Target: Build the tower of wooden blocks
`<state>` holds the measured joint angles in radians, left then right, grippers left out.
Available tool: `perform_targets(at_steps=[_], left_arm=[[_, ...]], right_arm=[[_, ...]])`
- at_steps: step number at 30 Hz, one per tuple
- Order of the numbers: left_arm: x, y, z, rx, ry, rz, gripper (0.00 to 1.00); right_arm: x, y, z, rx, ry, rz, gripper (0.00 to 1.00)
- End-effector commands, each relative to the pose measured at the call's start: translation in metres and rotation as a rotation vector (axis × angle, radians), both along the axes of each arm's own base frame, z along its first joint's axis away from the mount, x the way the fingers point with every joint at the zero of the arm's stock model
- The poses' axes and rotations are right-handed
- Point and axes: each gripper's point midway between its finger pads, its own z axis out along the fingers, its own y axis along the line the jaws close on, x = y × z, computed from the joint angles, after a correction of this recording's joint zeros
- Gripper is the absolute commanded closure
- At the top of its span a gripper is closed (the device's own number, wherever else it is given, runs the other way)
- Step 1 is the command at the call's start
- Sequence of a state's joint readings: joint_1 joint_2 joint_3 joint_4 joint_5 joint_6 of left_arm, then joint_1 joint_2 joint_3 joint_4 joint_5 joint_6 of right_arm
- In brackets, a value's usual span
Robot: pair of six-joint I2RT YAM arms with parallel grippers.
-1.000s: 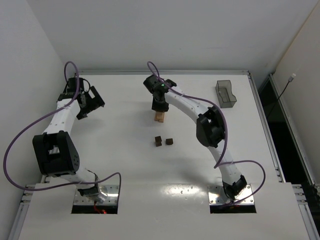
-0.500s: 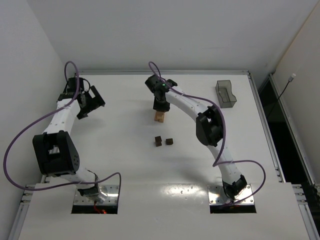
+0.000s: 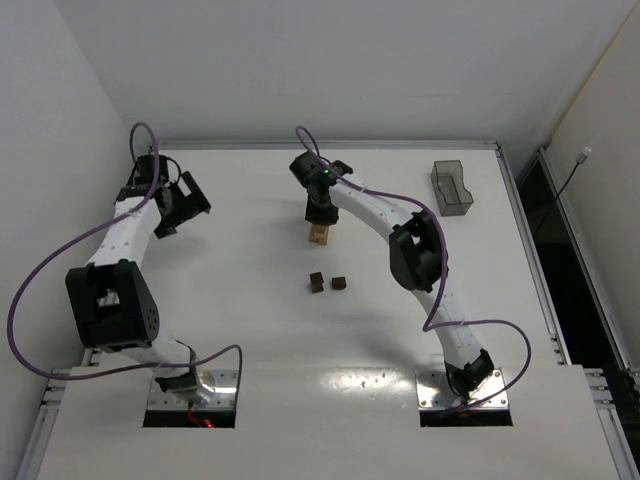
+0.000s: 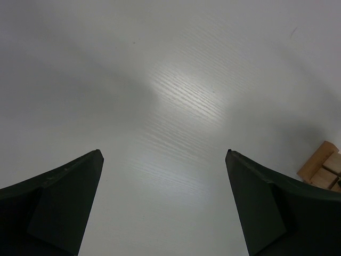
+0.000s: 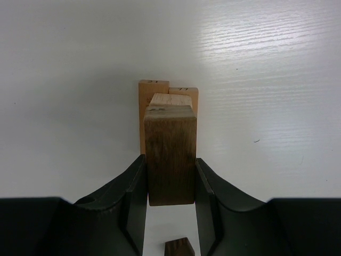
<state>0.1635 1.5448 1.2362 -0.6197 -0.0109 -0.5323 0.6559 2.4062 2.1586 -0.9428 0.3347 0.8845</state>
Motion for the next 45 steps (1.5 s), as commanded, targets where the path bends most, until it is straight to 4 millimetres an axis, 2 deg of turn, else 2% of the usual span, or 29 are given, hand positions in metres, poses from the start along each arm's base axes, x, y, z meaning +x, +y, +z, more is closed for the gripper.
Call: perform_targets(at_steps=[1, 7, 11, 12, 13, 15, 16, 19, 20, 23, 24, 26, 27, 28, 29, 30, 31, 32, 33, 34, 35, 36, 37, 38, 39, 40, 41, 43, 45], left_arm=[[0.006, 0.000, 0.003, -0.012, -0.021, 0.006, 0.01], [0.007, 0.000, -0.001, -0.013, -0.012, 0.006, 0.01], [0.007, 0.000, -0.001, -0.013, -0.012, 0.006, 0.01], [0.007, 0.000, -0.001, -0.013, -0.012, 0.006, 0.01], [0.007, 0.000, -0.001, -0.013, -0.012, 0.006, 0.01], [0.007, 0.000, -0.001, -0.013, -0.012, 0.006, 0.01], [0.007, 0.000, -0.001, -0.013, -0.012, 0.006, 0.01], [0.006, 0.000, 0.003, -0.012, -0.021, 0.006, 0.01], [0.006, 0.000, 0.003, -0.012, -0.021, 0.006, 0.01], [0.005, -0.001, 0.010, -0.005, -0.040, -0.015, 0.01], [0.002, -0.001, 0.010, -0.004, -0.041, -0.015, 0.01], [0.001, -0.008, 0.016, 0.006, -0.063, -0.071, 0.01], [-0.001, -0.021, 0.012, -0.007, -0.059, -0.171, 0.01], [-0.002, -0.030, 0.018, -0.019, -0.079, -0.241, 0.01], [-0.005, -0.046, 0.022, -0.001, -0.109, -0.391, 0.01], [-0.009, -0.062, 0.025, -0.030, -0.130, -0.476, 0.01], [-0.020, -0.093, 0.021, -0.084, -0.136, -0.599, 0.01], [-0.027, -0.109, 0.022, -0.104, -0.158, -0.680, 0.01], [-0.036, -0.123, 0.021, -0.097, -0.181, -0.781, 0.01], [-0.057, -0.139, 0.016, -0.125, -0.197, -0.855, 0.01], [-0.067, -0.158, 0.017, -0.127, -0.240, -0.936, 0.01], [-0.079, -0.166, 0.016, -0.110, -0.278, -1.019, 0.01], [-0.101, -0.173, 0.013, -0.101, -0.313, -1.065, 0.01], [-0.110, -0.178, 0.012, -0.082, -0.350, -1.096, 0.03], [-0.114, -0.188, 0.016, -0.053, -0.420, -1.143, 0.03], [-0.121, -0.193, 0.015, -0.037, -0.449, -1.178, 0.03], [-0.126, -0.201, 0.015, -0.019, -0.474, -1.206, 0.03], [-0.130, -0.212, 0.015, -0.037, -0.489, -1.256, 0.09], [-0.130, -0.223, 0.009, -0.063, -0.477, -1.310, 0.09]], right_arm=[[0.013, 0.006, 0.010, 0.029, -0.044, 0.003, 0.86], [0.015, 0.004, 0.010, 0.020, -0.050, -0.001, 0.62], [0.015, 0.007, 0.011, 0.031, -0.050, 0.012, 0.51], [0.015, 0.007, 0.011, 0.031, -0.050, 0.012, 0.47], [0.015, 0.007, 0.011, 0.026, -0.050, 0.021, 0.36], [0.015, 0.006, 0.011, 0.021, -0.050, 0.029, 0.27], [0.017, 0.007, 0.016, 0.020, -0.066, 0.053, 0.20], [0.023, 0.010, 0.037, 0.038, -0.116, 0.081, 0.13], [0.026, 0.011, 0.055, 0.046, -0.154, 0.110, 0.10], [0.021, 0.012, 0.077, 0.023, -0.197, 0.231, 0.03], [0.014, 0.005, 0.095, 0.016, -0.225, 0.263, 0.02], [0.009, 0.007, 0.121, 0.032, -0.288, 0.373, 0.00], [0.000, -0.006, 0.115, -0.054, -0.286, 0.484, 0.00], [-0.004, -0.013, 0.124, -0.083, -0.312, 0.533, 0.00], [-0.009, -0.023, 0.157, -0.131, -0.392, 0.620, 0.00], [-0.017, -0.044, 0.143, -0.197, -0.362, 0.633, 0.00], [-0.024, -0.056, 0.146, -0.239, -0.364, 0.648, 0.00], [-0.028, -0.076, 0.172, -0.259, -0.420, 0.642, 0.00], [-0.035, -0.095, 0.160, -0.328, -0.399, 0.686, 0.00], [-0.034, -0.119, 0.166, -0.347, -0.410, 0.657, 0.00], [-0.039, -0.134, 0.170, -0.351, -0.413, 0.658, 0.00], [-0.050, -0.152, 0.181, -0.354, -0.453, 0.655, 0.02], [-0.050, -0.176, 0.186, -0.388, -0.466, 0.635, 0.04], [-0.054, -0.189, 0.191, -0.405, -0.484, 0.612, 0.04], [-0.063, -0.200, 0.183, -0.423, -0.470, 0.617, 0.05], [-0.072, -0.210, 0.196, -0.447, -0.505, 0.624, 0.05], [-0.080, -0.218, 0.188, -0.451, -0.489, 0.615, 0.05], [-0.092, -0.229, 0.191, -0.469, -0.498, 0.619, 0.05], [-0.098, -0.230, 0.192, -0.453, -0.500, 0.627, 0.05]])
